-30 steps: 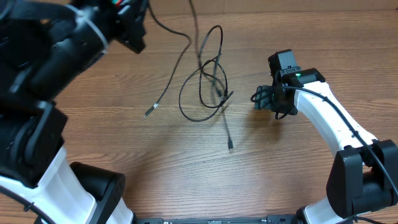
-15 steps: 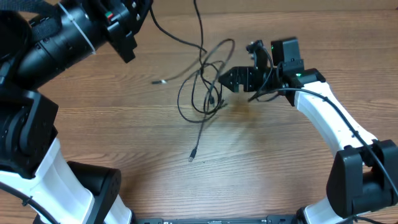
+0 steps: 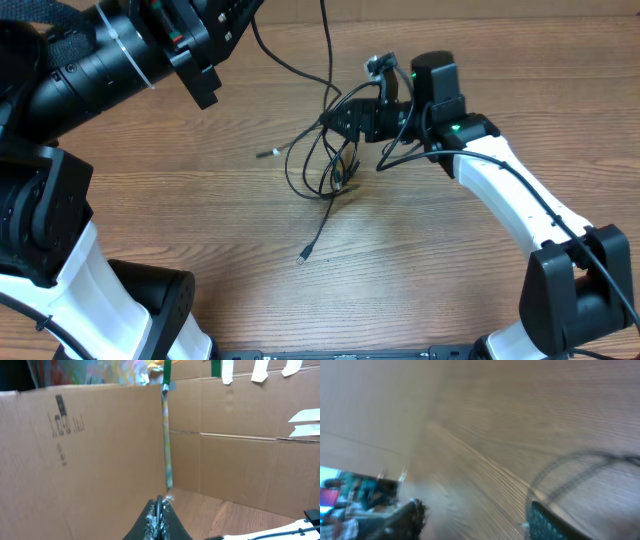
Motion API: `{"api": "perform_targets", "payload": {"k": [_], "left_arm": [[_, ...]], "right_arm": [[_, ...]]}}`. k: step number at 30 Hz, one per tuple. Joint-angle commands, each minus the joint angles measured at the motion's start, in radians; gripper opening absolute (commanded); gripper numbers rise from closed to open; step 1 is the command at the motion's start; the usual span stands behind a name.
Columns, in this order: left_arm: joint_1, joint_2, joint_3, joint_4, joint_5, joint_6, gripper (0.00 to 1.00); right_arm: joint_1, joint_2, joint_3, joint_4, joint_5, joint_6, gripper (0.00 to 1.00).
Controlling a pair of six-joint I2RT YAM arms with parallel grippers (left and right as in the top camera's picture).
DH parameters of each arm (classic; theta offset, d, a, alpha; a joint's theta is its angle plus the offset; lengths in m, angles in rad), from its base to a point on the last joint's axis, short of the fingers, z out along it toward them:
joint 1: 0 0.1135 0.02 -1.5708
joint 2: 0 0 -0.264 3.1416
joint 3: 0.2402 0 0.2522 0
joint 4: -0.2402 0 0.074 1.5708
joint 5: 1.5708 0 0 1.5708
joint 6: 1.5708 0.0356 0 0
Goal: Untangle cables
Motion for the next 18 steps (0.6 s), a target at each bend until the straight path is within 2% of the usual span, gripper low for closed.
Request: {"api": "perform_targets", "payload": {"k": [1, 3, 5, 6, 13, 18], "left_arm": [[0.022, -0.002, 0.002, 0.022, -0.01, -0.01, 0.04], [0.063, -0.003, 0.002, 0.021, -0.011, -0.033, 0.04], [0.101, -0.003, 0.002, 0.018, -0.011, -0.05, 0.04], [0.177, -0.003, 0.002, 0.015, -0.016, -0.069, 0.04], [0.497, -0.003, 0.002, 0.016, -0.053, -0.222, 0.04], [0.597, 0.0, 0.002, -0.002, -0.063, -0.246, 0.04]], "right_arm": [[0.01, -0.014, 0.006, -0.204, 0.522, 0.256, 0.3], [0.004, -0.012, 0.005, -0.322, 0.707, 0.353, 0.29], [-0.007, -0.012, 0.005, -0.387, 0.796, 0.367, 0.29], [-0.029, -0.012, 0.005, -0.428, 0.836, 0.367, 0.29], [-0.138, -0.012, 0.005, -0.467, 0.816, 0.324, 0.33], [-0.139, -0.012, 0.005, -0.462, 0.748, 0.218, 0.33]]}}
